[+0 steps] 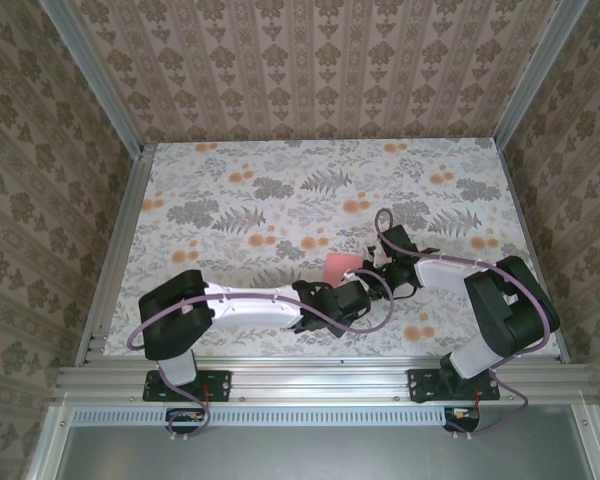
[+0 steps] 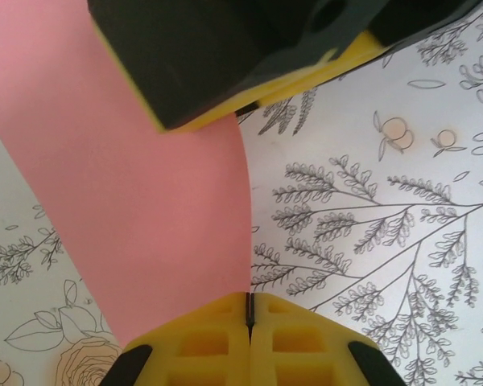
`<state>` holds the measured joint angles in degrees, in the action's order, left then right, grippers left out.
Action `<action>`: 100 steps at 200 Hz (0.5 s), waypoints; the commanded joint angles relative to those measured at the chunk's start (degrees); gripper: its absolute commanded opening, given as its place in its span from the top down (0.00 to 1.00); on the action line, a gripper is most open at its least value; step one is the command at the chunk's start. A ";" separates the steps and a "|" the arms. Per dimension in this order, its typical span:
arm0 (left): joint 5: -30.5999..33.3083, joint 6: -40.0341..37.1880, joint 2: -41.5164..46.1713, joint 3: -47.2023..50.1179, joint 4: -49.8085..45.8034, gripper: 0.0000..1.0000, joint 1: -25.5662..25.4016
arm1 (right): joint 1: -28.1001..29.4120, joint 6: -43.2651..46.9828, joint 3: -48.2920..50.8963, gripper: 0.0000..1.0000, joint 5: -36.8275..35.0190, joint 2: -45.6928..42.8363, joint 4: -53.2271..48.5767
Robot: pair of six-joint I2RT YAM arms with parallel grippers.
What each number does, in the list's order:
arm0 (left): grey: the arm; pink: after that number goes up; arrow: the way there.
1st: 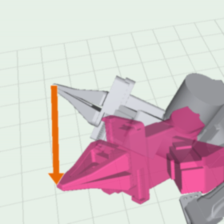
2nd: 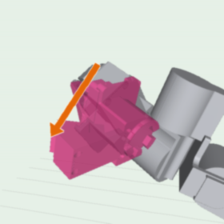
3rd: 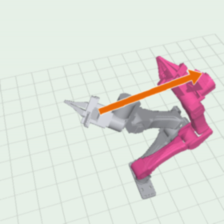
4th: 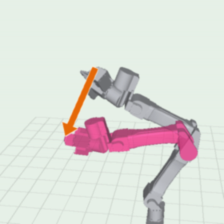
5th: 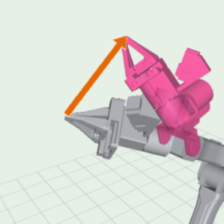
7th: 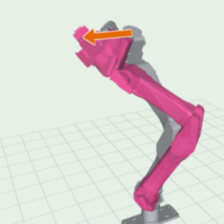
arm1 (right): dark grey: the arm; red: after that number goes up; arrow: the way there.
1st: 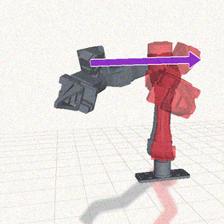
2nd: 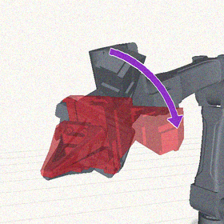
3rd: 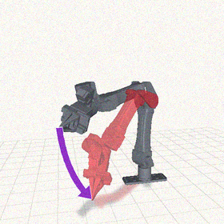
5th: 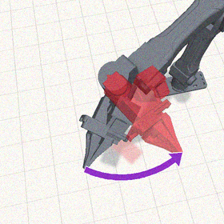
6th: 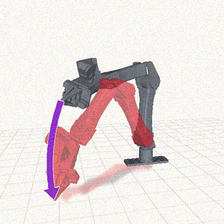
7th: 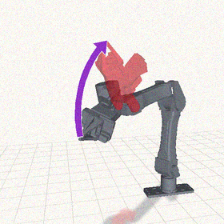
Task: Fold a paper plane with a square sheet of paper (pick it up from the middle)
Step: Third fold the triangle at the center of the table.
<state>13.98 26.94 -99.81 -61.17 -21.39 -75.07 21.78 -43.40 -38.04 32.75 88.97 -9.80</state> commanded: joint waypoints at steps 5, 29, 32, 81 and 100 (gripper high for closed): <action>-4.53 -0.81 2.29 1.86 2.44 1.00 1.80 | -0.86 3.57 -3.70 0.70 -3.61 -3.47 -6.99; -7.93 -1.17 3.08 3.45 4.55 1.00 3.02 | -1.81 4.96 -5.97 0.69 -5.43 -4.20 -9.36; -8.35 -1.14 3.12 3.51 4.71 1.00 3.16 | -1.83 5.11 -6.25 0.69 -5.45 -4.07 -9.50; -11.66 -1.71 4.16 3.89 5.30 1.00 4.69 | -1.22 6.69 -11.41 0.82 -0.23 2.52 -7.68; -12.96 -1.96 4.31 3.93 5.38 1.00 5.43 | -0.70 7.39 -13.27 0.84 2.08 6.05 -7.03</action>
<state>4.19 26.48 -97.19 -57.71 -16.73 -70.70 20.32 -37.63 -48.90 31.03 90.61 -16.47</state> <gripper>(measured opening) 0.050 0.170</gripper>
